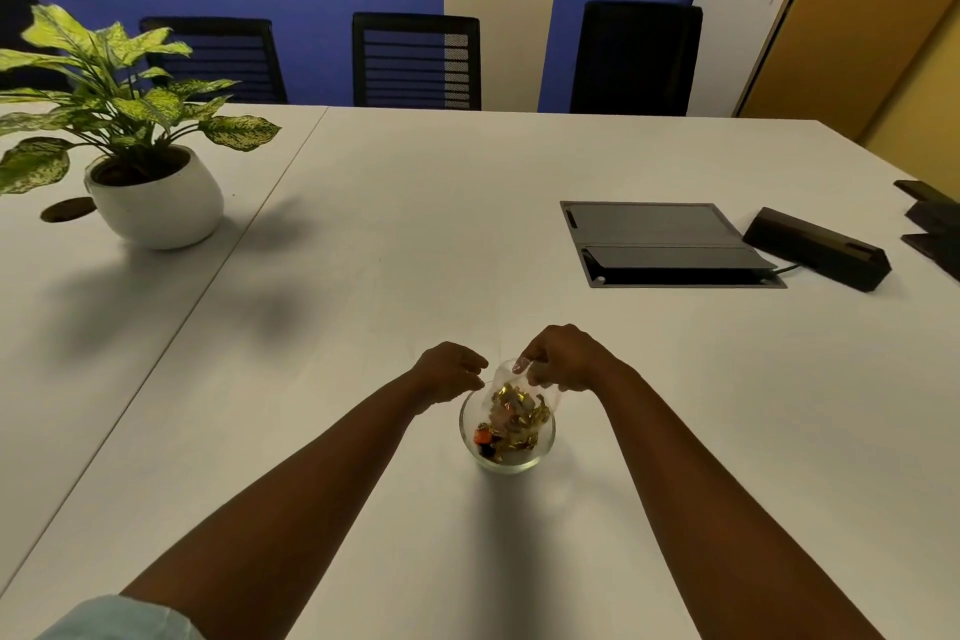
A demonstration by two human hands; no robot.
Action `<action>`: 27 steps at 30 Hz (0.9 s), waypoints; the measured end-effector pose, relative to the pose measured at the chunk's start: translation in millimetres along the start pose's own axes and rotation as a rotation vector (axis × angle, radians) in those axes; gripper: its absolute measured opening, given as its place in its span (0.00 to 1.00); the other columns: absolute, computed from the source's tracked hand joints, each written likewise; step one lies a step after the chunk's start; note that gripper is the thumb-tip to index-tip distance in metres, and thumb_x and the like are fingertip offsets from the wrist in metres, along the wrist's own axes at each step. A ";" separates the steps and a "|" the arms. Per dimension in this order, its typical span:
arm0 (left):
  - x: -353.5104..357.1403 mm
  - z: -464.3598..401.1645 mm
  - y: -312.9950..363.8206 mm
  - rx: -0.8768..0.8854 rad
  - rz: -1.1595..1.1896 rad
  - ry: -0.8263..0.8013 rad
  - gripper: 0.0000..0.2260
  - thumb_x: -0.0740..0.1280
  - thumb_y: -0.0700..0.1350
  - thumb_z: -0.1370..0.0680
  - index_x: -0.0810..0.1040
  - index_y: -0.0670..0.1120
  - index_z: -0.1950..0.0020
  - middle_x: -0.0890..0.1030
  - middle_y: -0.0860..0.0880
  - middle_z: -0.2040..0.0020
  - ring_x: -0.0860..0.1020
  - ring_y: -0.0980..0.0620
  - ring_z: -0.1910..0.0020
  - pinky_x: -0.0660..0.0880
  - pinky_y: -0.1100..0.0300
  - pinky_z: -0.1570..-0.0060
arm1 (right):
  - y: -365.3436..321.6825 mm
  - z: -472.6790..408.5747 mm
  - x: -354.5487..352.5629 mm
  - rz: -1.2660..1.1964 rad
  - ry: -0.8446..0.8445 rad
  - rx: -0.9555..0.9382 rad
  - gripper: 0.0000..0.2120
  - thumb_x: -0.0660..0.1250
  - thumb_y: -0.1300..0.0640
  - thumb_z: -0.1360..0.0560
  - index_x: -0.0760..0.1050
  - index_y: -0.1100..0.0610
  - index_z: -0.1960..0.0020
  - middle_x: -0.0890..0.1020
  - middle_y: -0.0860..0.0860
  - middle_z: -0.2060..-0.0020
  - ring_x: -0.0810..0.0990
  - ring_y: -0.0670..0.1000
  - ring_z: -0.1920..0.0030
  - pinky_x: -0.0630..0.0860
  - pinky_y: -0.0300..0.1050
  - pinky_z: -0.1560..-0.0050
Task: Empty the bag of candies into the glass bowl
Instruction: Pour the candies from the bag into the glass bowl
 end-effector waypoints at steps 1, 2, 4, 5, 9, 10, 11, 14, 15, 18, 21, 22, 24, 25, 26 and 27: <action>-1.1 0.1 1.2 0.020 -0.001 0.012 0.18 0.68 0.35 0.26 0.76 0.41 0.37 0.77 0.42 0.36 0.76 0.45 0.39 0.73 0.64 0.54 | -2.8 0.6 -4.2 0.022 0.018 -0.013 0.13 0.69 0.65 0.28 0.82 0.57 0.44 0.85 0.60 0.50 0.84 0.54 0.53 0.76 0.40 0.63; -2.0 0.5 2.3 0.037 0.001 0.024 0.18 0.68 0.35 0.27 0.75 0.41 0.36 0.77 0.43 0.35 0.75 0.45 0.37 0.73 0.63 0.52 | -5.7 1.4 -8.2 0.041 0.035 -0.028 0.13 0.69 0.65 0.28 0.82 0.57 0.45 0.85 0.59 0.50 0.84 0.53 0.54 0.74 0.39 0.64; -2.7 1.7 4.9 0.063 0.012 0.039 0.20 0.69 0.35 0.27 0.75 0.41 0.36 0.77 0.43 0.35 0.75 0.45 0.37 0.74 0.60 0.48 | -11.9 3.4 -15.7 0.075 0.071 -0.056 0.12 0.68 0.65 0.27 0.82 0.57 0.45 0.86 0.57 0.50 0.84 0.53 0.52 0.75 0.39 0.61; -2.6 1.8 6.3 0.076 0.011 0.043 0.20 0.69 0.34 0.28 0.76 0.41 0.36 0.77 0.43 0.35 0.76 0.45 0.37 0.74 0.58 0.44 | -14.7 4.5 -19.7 0.089 0.092 -0.070 0.12 0.68 0.65 0.27 0.82 0.57 0.45 0.86 0.57 0.50 0.85 0.53 0.52 0.75 0.40 0.59; -5.3 5.8 11.2 0.132 0.014 0.067 0.19 0.69 0.33 0.28 0.77 0.40 0.38 0.79 0.42 0.37 0.76 0.45 0.37 0.73 0.54 0.38 | -27.0 7.6 -30.6 0.129 0.153 -0.130 0.11 0.66 0.65 0.26 0.82 0.56 0.46 0.87 0.55 0.53 0.85 0.53 0.54 0.74 0.39 0.62; -6.7 6.9 11.5 0.144 0.011 0.079 0.19 0.69 0.32 0.28 0.77 0.39 0.38 0.80 0.41 0.38 0.76 0.45 0.38 0.73 0.53 0.38 | -29.1 8.0 -31.2 0.139 0.155 -0.140 0.12 0.66 0.65 0.26 0.82 0.56 0.47 0.87 0.55 0.53 0.85 0.52 0.54 0.73 0.37 0.65; -8.0 7.7 11.8 0.155 0.002 0.092 0.19 0.69 0.32 0.28 0.77 0.39 0.38 0.80 0.40 0.39 0.77 0.44 0.39 0.73 0.53 0.38 | -30.1 8.0 -30.9 0.142 0.152 -0.145 0.12 0.66 0.66 0.26 0.82 0.56 0.47 0.87 0.55 0.53 0.85 0.52 0.55 0.72 0.36 0.66; -10.9 11.3 9.6 0.156 -0.002 0.114 0.18 0.69 0.32 0.28 0.77 0.39 0.38 0.81 0.38 0.41 0.78 0.43 0.40 0.73 0.53 0.39 | -29.7 9.1 -26.4 0.115 0.153 -0.158 0.11 0.68 0.66 0.27 0.82 0.57 0.47 0.87 0.55 0.52 0.85 0.53 0.53 0.74 0.39 0.60; -10.4 12.6 8.4 0.150 -0.006 0.110 0.18 0.70 0.33 0.28 0.77 0.39 0.38 0.81 0.38 0.41 0.79 0.43 0.41 0.74 0.53 0.39 | -28.4 9.9 -24.7 0.098 0.164 -0.159 0.11 0.68 0.65 0.27 0.82 0.58 0.47 0.87 0.56 0.52 0.84 0.53 0.51 0.74 0.40 0.57; -7.5 16.0 6.1 0.149 -0.078 0.118 0.18 0.72 0.38 0.28 0.78 0.41 0.39 0.82 0.40 0.44 0.80 0.46 0.46 0.75 0.58 0.47 | -27.0 11.6 -21.3 0.045 0.185 -0.162 0.11 0.70 0.63 0.29 0.82 0.59 0.47 0.86 0.56 0.50 0.83 0.53 0.49 0.75 0.43 0.52; -6.3 18.8 7.4 0.161 -0.111 0.174 0.16 0.72 0.41 0.28 0.79 0.42 0.41 0.83 0.41 0.45 0.80 0.45 0.44 0.69 0.68 0.64 | -27.6 11.7 -20.0 -0.026 0.172 -0.172 0.11 0.71 0.65 0.29 0.82 0.60 0.47 0.86 0.57 0.51 0.82 0.49 0.59 0.77 0.41 0.58; -6.3 19.0 8.0 0.167 -0.124 0.193 0.15 0.72 0.41 0.28 0.79 0.42 0.42 0.83 0.41 0.45 0.79 0.45 0.44 0.68 0.67 0.65 | -28.7 12.0 -20.8 -0.040 0.176 -0.182 0.11 0.71 0.65 0.29 0.82 0.60 0.47 0.86 0.57 0.51 0.81 0.46 0.62 0.76 0.38 0.61; -5.7 18.6 8.8 0.172 -0.147 0.208 0.14 0.72 0.42 0.28 0.79 0.41 0.43 0.83 0.42 0.44 0.79 0.46 0.46 0.68 0.64 0.63 | -30.8 12.6 -23.9 -0.053 0.195 -0.199 0.11 0.72 0.64 0.30 0.82 0.60 0.47 0.86 0.57 0.51 0.82 0.47 0.60 0.77 0.40 0.59; -5.4 18.2 9.0 0.174 -0.153 0.209 0.14 0.71 0.42 0.28 0.79 0.40 0.43 0.82 0.42 0.44 0.78 0.47 0.49 0.68 0.64 0.62 | -31.4 13.2 -25.5 -0.066 0.204 -0.203 0.11 0.73 0.64 0.30 0.82 0.60 0.48 0.86 0.57 0.50 0.83 0.50 0.55 0.78 0.44 0.55; -5.3 17.6 9.4 0.178 -0.154 0.212 0.14 0.71 0.42 0.28 0.79 0.39 0.44 0.82 0.41 0.44 0.77 0.49 0.52 0.69 0.63 0.63 | -31.6 13.9 -26.7 -0.089 0.207 -0.203 0.12 0.73 0.63 0.31 0.82 0.61 0.48 0.85 0.57 0.50 0.83 0.53 0.51 0.78 0.46 0.53; -5.6 17.2 9.8 0.184 -0.150 0.219 0.13 0.70 0.41 0.27 0.79 0.38 0.45 0.82 0.41 0.44 0.75 0.51 0.54 0.69 0.63 0.62 | -30.8 14.8 -26.8 -0.108 0.200 -0.199 0.13 0.74 0.63 0.32 0.82 0.60 0.48 0.85 0.57 0.50 0.83 0.54 0.49 0.78 0.46 0.51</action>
Point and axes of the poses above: each hand's wrist, its own z-axis away from the middle knuckle, its own x-axis out of the palm, y = z × x, the point moved 7 cm from there along -z, towards the middle knuckle
